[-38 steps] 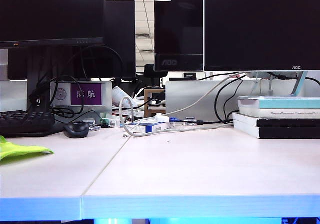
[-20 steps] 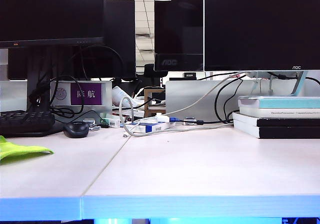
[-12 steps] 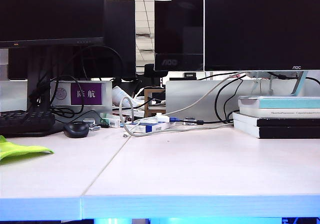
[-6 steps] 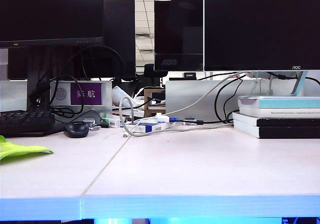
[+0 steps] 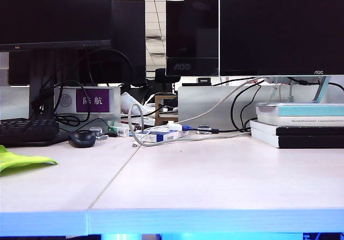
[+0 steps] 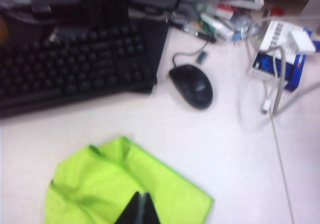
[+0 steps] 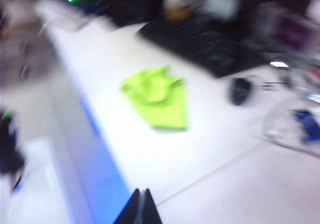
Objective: Wipe the table from left to right using the rag.
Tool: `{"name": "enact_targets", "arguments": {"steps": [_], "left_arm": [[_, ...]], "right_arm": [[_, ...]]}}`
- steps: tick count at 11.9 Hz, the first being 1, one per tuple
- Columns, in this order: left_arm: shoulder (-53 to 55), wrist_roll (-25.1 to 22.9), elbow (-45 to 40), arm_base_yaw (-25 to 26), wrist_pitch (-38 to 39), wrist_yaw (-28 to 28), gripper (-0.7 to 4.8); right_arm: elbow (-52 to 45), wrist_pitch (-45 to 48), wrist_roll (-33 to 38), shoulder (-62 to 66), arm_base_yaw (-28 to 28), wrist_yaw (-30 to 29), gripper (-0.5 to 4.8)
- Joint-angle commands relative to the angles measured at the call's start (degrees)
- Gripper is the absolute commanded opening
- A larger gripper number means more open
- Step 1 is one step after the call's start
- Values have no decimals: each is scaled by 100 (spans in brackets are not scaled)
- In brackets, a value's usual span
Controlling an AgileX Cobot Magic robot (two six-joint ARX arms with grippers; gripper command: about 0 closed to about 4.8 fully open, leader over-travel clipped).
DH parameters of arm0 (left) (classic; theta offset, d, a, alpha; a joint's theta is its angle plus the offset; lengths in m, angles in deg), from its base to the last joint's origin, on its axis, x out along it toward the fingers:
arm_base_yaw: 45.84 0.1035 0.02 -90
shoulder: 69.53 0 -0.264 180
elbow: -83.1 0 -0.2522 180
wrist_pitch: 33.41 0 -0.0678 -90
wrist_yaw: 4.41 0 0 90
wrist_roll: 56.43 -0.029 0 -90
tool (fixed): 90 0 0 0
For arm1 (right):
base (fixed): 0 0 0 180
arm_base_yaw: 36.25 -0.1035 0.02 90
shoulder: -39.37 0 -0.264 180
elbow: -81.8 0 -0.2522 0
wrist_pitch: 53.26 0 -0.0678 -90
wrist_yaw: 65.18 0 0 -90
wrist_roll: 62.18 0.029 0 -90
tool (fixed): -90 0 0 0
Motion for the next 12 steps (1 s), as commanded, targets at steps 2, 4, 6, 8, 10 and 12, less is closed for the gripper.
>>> {"name": "enact_targets", "arguments": {"steps": [2, 4, 6, 8, 10, 12], "left_arm": [[170, 37, 33, 11, 199, -151, -5], [354, 31, 33, 11, 407, -151, 39], [555, -31, 33, 11, 603, -144, 105], [828, -28, 33, 20, 756, -122, 126], [1137, 13, 33, 26, 800, -85, 129], [1460, 186, 33, 103, 820, -101, 216]], "right_arm": [[22, 173, -376, 457, -791, 726, -1], [22, 317, -376, 503, -833, 474, -1], [22, 452, -374, 420, -831, 476, -1], [26, 555, -376, 356, -831, 496, -1], [59, 562, -372, 339, -820, 496, -1], [59, 730, -334, 269, -820, 505, -1]]}}
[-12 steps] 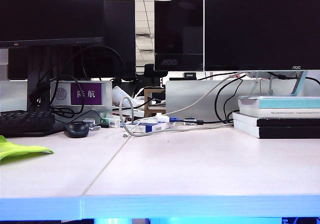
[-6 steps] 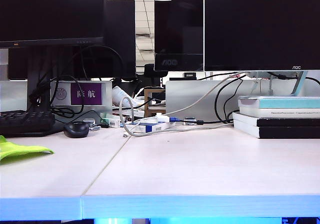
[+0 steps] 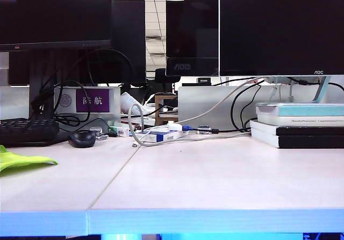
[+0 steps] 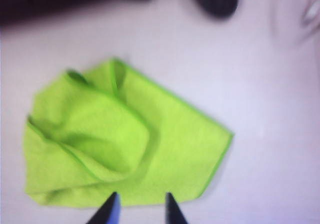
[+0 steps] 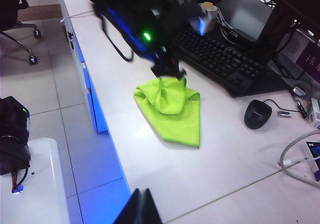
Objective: Wipe the table from left to right using the rag.
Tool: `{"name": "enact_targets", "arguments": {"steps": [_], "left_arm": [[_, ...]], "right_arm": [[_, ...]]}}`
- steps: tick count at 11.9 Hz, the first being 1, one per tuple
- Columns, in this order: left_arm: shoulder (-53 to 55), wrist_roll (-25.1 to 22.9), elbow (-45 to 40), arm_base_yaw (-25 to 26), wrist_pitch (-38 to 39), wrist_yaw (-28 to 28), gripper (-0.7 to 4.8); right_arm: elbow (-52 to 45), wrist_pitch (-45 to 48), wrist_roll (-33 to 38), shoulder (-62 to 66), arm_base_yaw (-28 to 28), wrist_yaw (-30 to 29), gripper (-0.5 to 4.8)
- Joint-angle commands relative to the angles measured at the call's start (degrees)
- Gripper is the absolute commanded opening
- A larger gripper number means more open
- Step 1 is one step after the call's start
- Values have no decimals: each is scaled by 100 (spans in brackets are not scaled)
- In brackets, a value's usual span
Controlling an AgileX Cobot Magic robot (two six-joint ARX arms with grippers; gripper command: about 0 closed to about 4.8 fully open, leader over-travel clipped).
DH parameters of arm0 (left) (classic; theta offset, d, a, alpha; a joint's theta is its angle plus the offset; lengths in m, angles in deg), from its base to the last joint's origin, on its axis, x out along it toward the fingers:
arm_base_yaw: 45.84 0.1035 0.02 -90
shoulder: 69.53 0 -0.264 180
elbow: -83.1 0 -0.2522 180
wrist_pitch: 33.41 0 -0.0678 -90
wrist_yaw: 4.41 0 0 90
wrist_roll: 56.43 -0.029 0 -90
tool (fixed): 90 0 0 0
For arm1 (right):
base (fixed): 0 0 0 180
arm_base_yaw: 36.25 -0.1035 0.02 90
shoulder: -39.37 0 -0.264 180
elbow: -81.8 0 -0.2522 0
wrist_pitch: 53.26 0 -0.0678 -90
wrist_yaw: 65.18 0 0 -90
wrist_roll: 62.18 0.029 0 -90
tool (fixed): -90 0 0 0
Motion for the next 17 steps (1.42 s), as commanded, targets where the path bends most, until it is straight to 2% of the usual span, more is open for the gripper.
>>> {"name": "enact_targets", "arguments": {"steps": [1, 2, 4, 5, 6, 7, 13, 14, 15, 16, 17], "left_arm": [[431, 184, 28, 157, 28, -2, 297], [568, 179, 28, 216, 31, -2, 338], [1027, 114, 28, 498, -85, 2, 342], [1617, -35, 28, 621, -431, 22, 341], [1851, -35, 28, 621, -595, 46, 341], [2653, -162, 28, 621, -968, 313, 341], [3305, -162, 26, 616, -1043, 402, 340], [3501, -734, 26, 603, -310, 101, -5], [3501, -1198, 26, 284, 278, -413, -5], [3501, -1213, 26, -323, 356, -793, -5], [3501, -1215, 26, -798, 527, -841, -5]], "right_arm": [[46, 334, 31, -83, 4, -4, -1], [46, 319, 116, -94, 13, 37, -1], [46, 7, 474, -103, 396, 101, -1], [44, -66, 498, -120, 820, 48, -1], [46, -59, 498, -120, 844, -15, -1], [44, -42, 501, -127, 844, -17, -1], [44, -52, 498, -127, 844, -15, -1], [44, -101, 498, -129, 844, -15, -1], [44, -107, 498, -151, 844, -15, -1], [44, -125, 501, -166, 844, -15, -1], [44, -129, 498, -166, 844, -15, -1]]}}
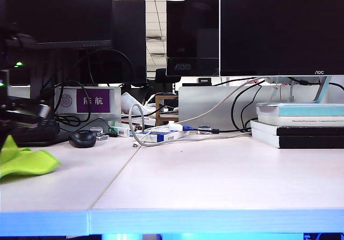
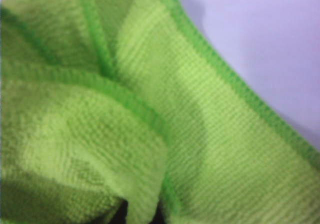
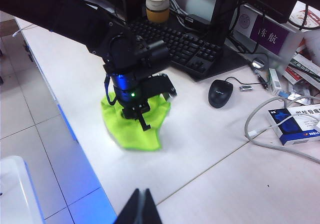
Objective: Wipe the table from left to right using the rag.
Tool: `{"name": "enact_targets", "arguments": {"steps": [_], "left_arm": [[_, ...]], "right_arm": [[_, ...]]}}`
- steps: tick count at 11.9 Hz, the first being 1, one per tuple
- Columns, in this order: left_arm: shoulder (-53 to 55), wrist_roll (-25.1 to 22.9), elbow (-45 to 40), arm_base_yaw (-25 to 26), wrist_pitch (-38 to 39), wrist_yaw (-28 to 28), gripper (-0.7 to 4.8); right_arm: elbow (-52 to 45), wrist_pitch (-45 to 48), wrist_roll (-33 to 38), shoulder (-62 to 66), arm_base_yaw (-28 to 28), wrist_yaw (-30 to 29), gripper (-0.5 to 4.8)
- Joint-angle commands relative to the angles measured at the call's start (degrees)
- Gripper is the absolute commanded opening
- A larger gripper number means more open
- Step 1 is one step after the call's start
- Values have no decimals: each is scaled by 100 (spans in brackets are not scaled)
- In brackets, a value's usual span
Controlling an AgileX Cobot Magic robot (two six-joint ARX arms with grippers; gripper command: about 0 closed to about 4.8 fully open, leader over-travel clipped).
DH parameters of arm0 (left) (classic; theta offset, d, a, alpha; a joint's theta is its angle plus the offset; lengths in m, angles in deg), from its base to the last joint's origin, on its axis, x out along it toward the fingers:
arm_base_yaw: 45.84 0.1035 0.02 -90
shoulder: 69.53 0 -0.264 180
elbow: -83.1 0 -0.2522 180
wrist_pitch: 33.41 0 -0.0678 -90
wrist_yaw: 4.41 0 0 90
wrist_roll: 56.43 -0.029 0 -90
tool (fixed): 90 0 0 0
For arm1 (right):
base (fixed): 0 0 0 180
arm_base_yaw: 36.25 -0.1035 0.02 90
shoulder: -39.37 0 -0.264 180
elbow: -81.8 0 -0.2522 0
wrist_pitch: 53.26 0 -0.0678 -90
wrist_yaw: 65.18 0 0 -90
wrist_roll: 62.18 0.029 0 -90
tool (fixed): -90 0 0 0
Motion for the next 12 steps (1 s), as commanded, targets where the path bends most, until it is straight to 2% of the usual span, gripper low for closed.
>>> {"name": "enact_targets", "arguments": {"steps": [1, 2, 5, 6, 8, 9, 10, 11, 12], "left_arm": [[190, -17, -170, -890, 719, -765, -5], [190, 101, -170, -1537, 739, -763, -5], [190, 409, -168, -2103, 566, -807, -5], [190, 789, -164, -2490, 284, -868, -5], [273, 968, -114, -2822, 140, -872, -5], [863, 1097, 756, -3150, 350, -1108, -5], [1300, 1097, 1580, -3423, 479, -1108, -5], [1668, 1097, 2149, -3626, 640, -1108, -5], [1770, 1097, 2291, -3685, 693, -1113, -5]], "right_arm": [[17, 52, 15, -33, -7, -17, -1], [17, -68, -48, -33, -2, 33, -1], [20, -291, -48, -70, 2, 164, -1], [17, -299, -46, -170, 0, 184, -1], [20, -341, -42, -181, 0, 184, -1], [17, -341, -42, -232, 0, 210, -1], [20, -334, -44, -234, 0, 223, -1], [20, -415, -44, -286, 0, 227, -1], [20, -481, -44, -302, 2, 260, -1]]}}
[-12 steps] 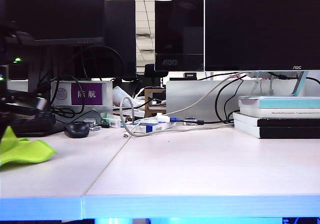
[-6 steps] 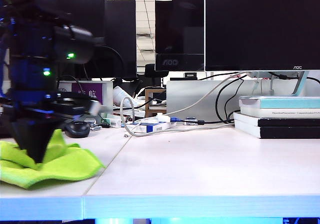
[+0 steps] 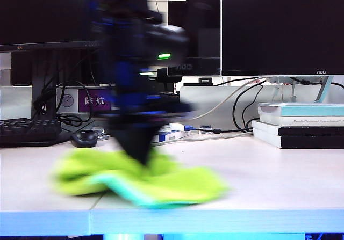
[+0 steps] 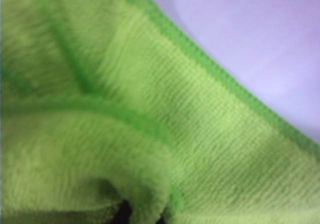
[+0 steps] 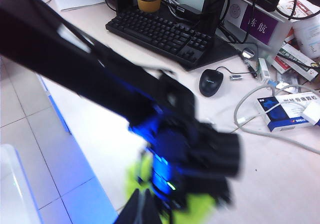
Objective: Wipe the table from left to right using the rag.
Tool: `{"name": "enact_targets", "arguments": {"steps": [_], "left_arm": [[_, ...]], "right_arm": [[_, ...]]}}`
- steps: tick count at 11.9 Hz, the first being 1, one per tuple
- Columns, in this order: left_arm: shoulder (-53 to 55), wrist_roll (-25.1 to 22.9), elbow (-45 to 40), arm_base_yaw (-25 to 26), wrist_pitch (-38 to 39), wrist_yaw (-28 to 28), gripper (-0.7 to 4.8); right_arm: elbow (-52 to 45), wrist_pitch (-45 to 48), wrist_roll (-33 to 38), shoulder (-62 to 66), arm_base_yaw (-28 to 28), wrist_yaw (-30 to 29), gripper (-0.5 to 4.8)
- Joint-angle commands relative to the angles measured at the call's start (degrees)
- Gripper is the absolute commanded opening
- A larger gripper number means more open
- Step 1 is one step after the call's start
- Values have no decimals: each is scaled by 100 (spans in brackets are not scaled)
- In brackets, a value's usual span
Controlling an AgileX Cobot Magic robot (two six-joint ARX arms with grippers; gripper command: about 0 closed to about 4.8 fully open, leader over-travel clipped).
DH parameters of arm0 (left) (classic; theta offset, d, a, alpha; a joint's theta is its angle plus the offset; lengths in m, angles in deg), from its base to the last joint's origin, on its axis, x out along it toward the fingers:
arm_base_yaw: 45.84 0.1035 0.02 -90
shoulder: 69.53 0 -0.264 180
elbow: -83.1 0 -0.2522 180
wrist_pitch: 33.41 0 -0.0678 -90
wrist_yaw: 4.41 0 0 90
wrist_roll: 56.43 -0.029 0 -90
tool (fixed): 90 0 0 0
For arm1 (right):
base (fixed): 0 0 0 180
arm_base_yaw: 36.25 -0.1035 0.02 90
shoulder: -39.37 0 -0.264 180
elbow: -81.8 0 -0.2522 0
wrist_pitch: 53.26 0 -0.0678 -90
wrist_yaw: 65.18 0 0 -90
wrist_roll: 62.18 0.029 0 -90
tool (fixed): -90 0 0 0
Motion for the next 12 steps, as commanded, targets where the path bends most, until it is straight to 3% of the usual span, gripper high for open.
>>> {"name": "enact_targets", "arguments": {"steps": [1, 12], "left_arm": [[444, 15, 319, -219, -197, -223, -5], [1300, -7, 1519, -1027, -116, -450, -5]], "right_arm": [[15, -212, -17, -144, 11, 229, -1], [15, -568, -15, -426, 584, 422, -1]]}}
